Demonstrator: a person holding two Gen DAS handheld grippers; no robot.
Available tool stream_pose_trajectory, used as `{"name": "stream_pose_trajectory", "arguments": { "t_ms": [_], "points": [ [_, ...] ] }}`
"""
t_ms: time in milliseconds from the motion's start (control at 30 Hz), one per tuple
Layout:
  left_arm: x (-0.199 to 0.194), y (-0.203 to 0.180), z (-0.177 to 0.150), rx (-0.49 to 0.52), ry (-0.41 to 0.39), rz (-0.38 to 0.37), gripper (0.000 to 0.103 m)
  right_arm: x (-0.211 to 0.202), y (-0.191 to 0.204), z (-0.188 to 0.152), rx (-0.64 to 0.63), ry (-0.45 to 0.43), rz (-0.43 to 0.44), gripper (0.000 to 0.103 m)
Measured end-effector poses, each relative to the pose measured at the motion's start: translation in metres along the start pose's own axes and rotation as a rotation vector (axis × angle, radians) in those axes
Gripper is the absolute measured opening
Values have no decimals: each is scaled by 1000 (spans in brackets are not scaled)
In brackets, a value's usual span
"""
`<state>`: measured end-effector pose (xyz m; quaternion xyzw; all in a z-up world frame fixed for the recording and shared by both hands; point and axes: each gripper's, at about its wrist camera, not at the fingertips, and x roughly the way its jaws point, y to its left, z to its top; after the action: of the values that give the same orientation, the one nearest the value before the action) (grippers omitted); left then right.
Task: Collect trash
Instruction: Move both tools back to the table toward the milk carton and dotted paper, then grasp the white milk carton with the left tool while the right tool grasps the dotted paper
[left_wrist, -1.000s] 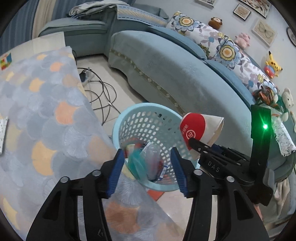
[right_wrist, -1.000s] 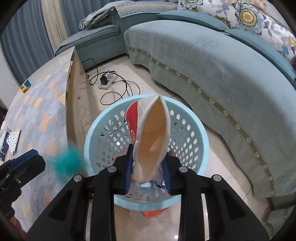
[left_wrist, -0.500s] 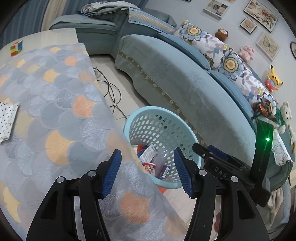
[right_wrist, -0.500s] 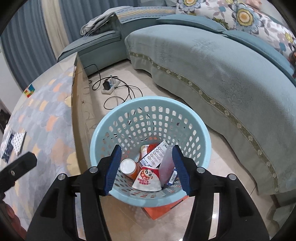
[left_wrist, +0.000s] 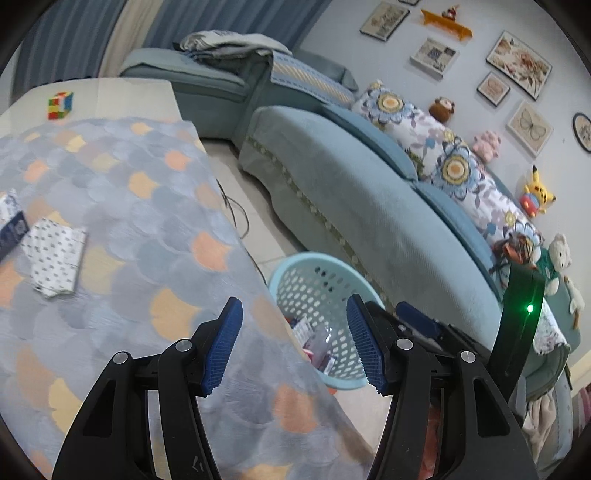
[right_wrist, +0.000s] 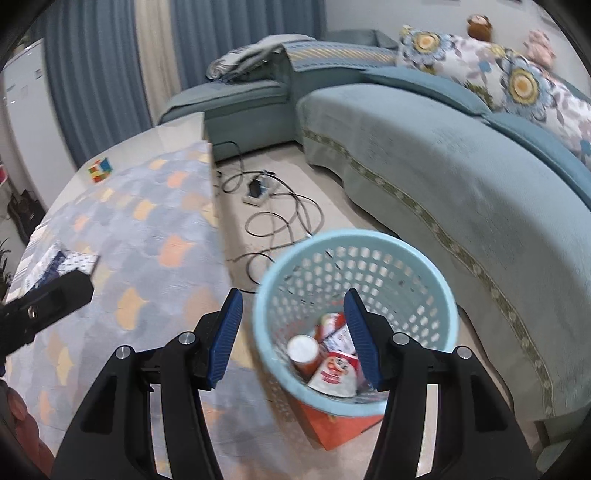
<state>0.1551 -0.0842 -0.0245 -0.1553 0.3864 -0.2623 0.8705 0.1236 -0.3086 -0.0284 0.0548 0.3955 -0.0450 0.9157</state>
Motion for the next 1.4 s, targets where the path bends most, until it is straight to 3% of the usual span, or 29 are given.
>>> {"name": "stream_pose_trajectory", "arguments": {
  "t_ms": [267,367,467,633,733,767,900,1067,1267,1400],
  "points": [
    [-43,35,16,-30,-91,45,57,-3,60,5,-70,-48,82,53],
    [-63,56,20,-27,-121,103,57,1,87,11,-78,-70,114,53],
    [-83,85,24,-32,-144,184,58,9,121,15,-103,-81,138,53],
    [-113,145,36,-30,-194,401,69,34,179,14,-145,-63,211,53],
    [-121,178,47,-8,-204,540,81,53,204,11,-162,-48,228,53],
    [-122,187,50,-10,-200,556,82,58,210,9,-166,-42,234,53],
    [-116,231,66,-43,-151,572,84,80,221,-1,-184,-8,228,53],
    [-93,261,76,-61,-78,554,84,72,209,-1,-160,-47,298,53],
    [-67,268,68,-41,71,524,84,66,213,-5,-193,-68,322,53],
    [-70,251,49,-16,127,436,84,65,214,-6,-193,-70,323,53]
  ]
}}
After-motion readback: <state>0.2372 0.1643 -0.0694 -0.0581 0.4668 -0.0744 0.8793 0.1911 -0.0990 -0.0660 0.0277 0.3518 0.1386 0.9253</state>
